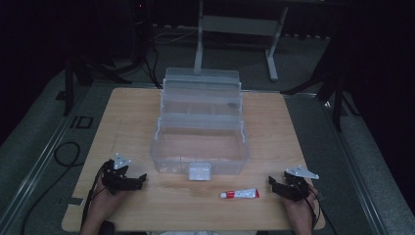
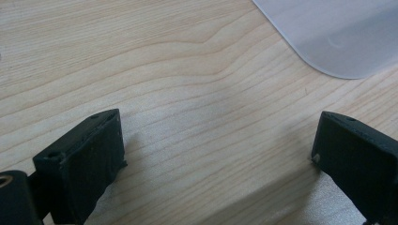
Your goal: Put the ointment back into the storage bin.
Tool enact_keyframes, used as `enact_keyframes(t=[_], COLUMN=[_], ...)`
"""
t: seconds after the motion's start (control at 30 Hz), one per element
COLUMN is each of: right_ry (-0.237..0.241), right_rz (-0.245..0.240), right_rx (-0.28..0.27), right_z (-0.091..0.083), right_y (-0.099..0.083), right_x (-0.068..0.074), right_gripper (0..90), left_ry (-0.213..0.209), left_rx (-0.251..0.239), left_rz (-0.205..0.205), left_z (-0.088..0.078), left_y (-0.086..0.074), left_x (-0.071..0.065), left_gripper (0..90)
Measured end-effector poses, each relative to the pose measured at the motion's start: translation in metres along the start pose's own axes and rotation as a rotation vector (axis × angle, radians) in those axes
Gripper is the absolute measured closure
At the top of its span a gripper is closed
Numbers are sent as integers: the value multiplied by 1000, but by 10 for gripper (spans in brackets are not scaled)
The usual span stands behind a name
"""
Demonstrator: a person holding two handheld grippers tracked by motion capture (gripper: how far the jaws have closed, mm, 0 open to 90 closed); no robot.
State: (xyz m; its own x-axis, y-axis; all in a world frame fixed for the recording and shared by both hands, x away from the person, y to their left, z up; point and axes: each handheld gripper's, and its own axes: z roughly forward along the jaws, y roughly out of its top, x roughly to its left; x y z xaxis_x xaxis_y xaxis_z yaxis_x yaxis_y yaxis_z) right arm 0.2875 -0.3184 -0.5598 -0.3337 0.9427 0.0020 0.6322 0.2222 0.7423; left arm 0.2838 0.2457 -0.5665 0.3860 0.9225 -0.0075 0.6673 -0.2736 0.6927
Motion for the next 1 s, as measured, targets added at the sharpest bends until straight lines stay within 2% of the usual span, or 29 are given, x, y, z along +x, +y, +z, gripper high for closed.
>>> enact_keyframes(t=[0.33, 0.5, 0.53, 0.6, 0.63, 0.8, 0.83, 0.9, 1.0], right_ry=[1, 4, 8, 7, 8, 19, 19, 38, 53], right_rz=[-1, 10, -14, -28, -63, -143, -143, -191, -219], right_rx=[1, 10, 15, 17, 20, 33, 33, 47, 54], right_z=[0, -4, -8, -9, -15, -27, -27, -31, -33], right_y=[0, 1, 3, 4, 8, 20, 20, 29, 34], right_x=[0, -2, -1, 0, 0, 1, 1, 2, 3], right_gripper=[312, 343, 344, 345, 344, 344, 344, 345, 345], left_ry=[-1, -1, 0, 0, -1, 0, 0, 0, 0], left_rx=[0, 1, 0, 0, 0, 0, 0, 0, 0], left_rz=[1, 1, 1, 0, 1, 1, 1, 0, 0], left_z=[0, 0, 0, 0, 0, 0, 0, 0, 0], left_y=[0, 0, 0, 0, 0, 0, 0, 0, 0], left_x=[0, 0, 0, 0, 0, 0, 0, 0, 0], left_gripper=[31, 31, 31, 31, 31, 31, 31, 31, 31])
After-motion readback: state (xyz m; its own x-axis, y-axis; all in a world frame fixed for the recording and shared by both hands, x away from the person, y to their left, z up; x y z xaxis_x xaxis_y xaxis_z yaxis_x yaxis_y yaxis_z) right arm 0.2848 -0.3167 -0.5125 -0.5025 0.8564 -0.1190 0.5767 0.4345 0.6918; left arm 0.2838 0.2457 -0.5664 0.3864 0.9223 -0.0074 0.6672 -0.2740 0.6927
